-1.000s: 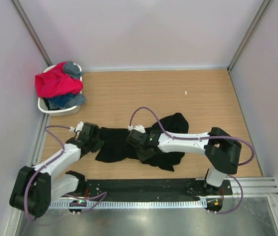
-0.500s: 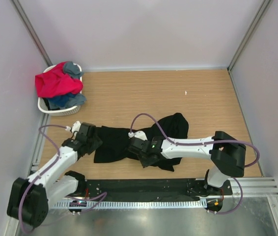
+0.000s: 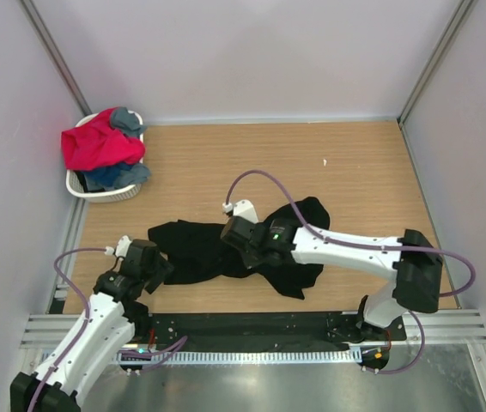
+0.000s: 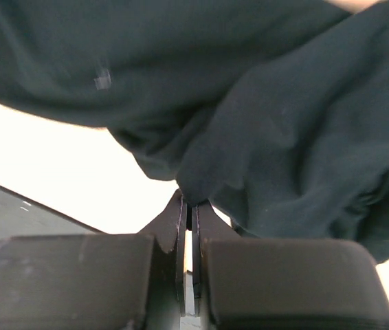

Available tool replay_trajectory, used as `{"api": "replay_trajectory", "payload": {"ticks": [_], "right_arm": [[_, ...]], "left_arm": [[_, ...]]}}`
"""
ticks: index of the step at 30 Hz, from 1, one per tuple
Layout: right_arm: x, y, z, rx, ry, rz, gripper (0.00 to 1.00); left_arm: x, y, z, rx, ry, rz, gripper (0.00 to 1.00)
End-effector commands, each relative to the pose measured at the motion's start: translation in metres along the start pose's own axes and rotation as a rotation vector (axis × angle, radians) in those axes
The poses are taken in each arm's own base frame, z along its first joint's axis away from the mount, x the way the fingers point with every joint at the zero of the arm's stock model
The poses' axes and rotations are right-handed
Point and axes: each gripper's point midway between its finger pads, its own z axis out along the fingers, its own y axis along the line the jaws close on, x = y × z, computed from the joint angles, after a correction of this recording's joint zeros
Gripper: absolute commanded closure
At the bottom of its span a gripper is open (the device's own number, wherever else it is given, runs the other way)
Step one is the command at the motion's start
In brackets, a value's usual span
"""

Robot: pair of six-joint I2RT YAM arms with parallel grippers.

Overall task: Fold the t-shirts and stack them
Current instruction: Flatten the tshirt out

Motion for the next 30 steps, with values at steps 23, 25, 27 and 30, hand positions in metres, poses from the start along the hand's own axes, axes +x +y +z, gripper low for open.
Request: {"api": "replay_trajectory", "payload": {"ticks": [23, 25, 27, 30], "right_arm": [[-0.202, -0.268, -0.178, 0.429, -0.617, 0.499, 0.99], [-0.22, -0.279, -0.196, 0.431, -0.673, 0.515, 0.99], [-0.231, -0.282, -0.205, 0.418, -0.703, 0.518, 0.99], [-0.246, -0.289, -0.224, 0.424, -0.756, 0.513, 0.99]], "left_arm": [[-0.151, -0.108, -0.102, 0.044, -0.396, 0.167, 1.0], [-0.164, -0.125, -0.12, 0.094, -0.435, 0.163, 1.0], [-0.187, -0.142, -0.146, 0.124, -0.509, 0.159, 1.0], [-0.219, -0.162, -0.173, 0.131, -0.606, 0.17, 1.0]]}}
